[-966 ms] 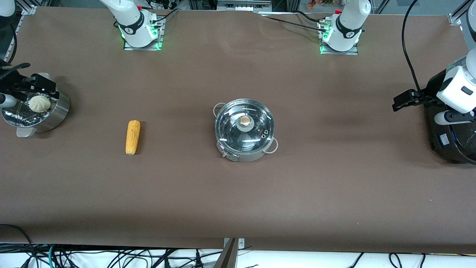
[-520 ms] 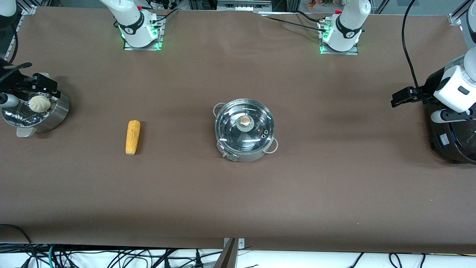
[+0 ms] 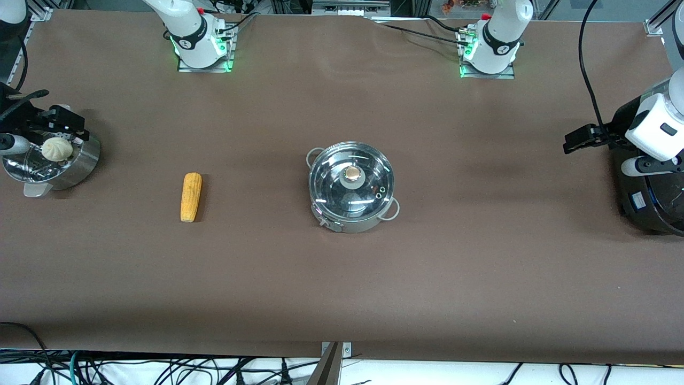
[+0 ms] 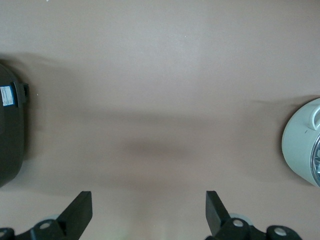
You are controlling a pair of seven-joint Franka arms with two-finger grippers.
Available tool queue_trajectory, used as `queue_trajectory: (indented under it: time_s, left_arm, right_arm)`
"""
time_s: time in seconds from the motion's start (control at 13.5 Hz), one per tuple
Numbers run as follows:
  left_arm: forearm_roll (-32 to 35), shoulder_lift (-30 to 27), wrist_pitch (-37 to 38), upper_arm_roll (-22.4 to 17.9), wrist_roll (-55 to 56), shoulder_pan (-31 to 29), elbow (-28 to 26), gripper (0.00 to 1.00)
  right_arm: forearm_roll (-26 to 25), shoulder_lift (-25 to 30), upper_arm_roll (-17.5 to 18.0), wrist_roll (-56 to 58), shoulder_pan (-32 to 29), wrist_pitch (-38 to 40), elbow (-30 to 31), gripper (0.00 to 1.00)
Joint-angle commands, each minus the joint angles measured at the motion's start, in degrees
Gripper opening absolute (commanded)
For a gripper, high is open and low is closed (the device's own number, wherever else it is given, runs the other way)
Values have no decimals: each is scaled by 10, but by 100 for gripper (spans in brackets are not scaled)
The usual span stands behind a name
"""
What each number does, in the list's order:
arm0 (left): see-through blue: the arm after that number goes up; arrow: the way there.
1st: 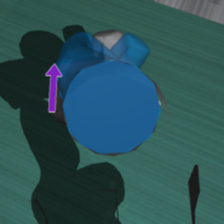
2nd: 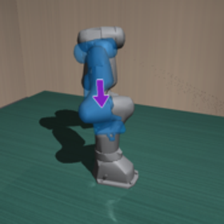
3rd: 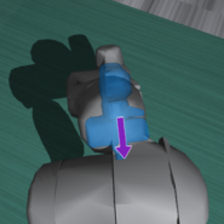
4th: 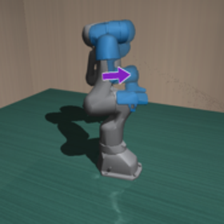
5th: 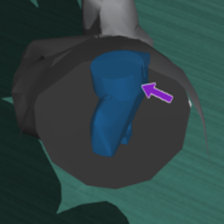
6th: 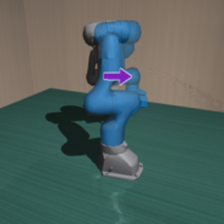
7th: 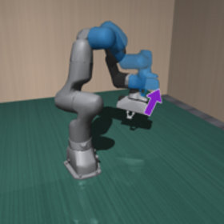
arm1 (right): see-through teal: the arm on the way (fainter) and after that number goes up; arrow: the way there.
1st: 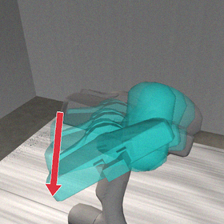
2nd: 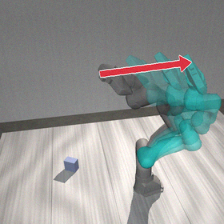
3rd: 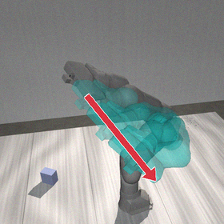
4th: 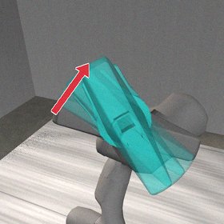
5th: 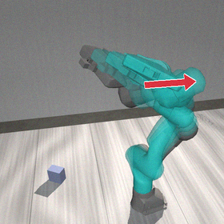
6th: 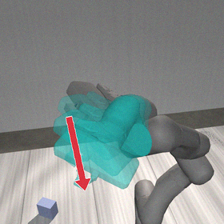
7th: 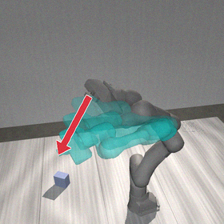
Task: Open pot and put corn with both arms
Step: 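Reach the right gripper to the corn while the left gripper reaches the lid knob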
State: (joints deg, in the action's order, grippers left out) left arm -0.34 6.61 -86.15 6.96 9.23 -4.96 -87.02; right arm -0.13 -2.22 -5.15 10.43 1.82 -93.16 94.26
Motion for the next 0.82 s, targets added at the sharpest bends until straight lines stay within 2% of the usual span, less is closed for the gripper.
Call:
queue_trajectory:
  time_s: [0.0,0.3,0.45,0.59,0.74]
  left_arm:
    - [-37,-19,16,2,-4,-4,-5,100]
    - [-50,3,17,11,14,44,4,100]
    - [-62,21,13,12,80,78,8,100]
    - [-77,58,12,12,157,124,41,100]
    - [-77,115,11,11,211,167,100,100]
  right_arm:
    - [0,-29,3,-7,20,7,-6,100]
    - [2,-108,3,-16,43,-13,4,100]
    - [6,-136,3,-50,58,-39,25,100]
    - [6,-147,3,-95,84,-103,68,100]
    - [0,-166,3,-134,93,-201,124,100]
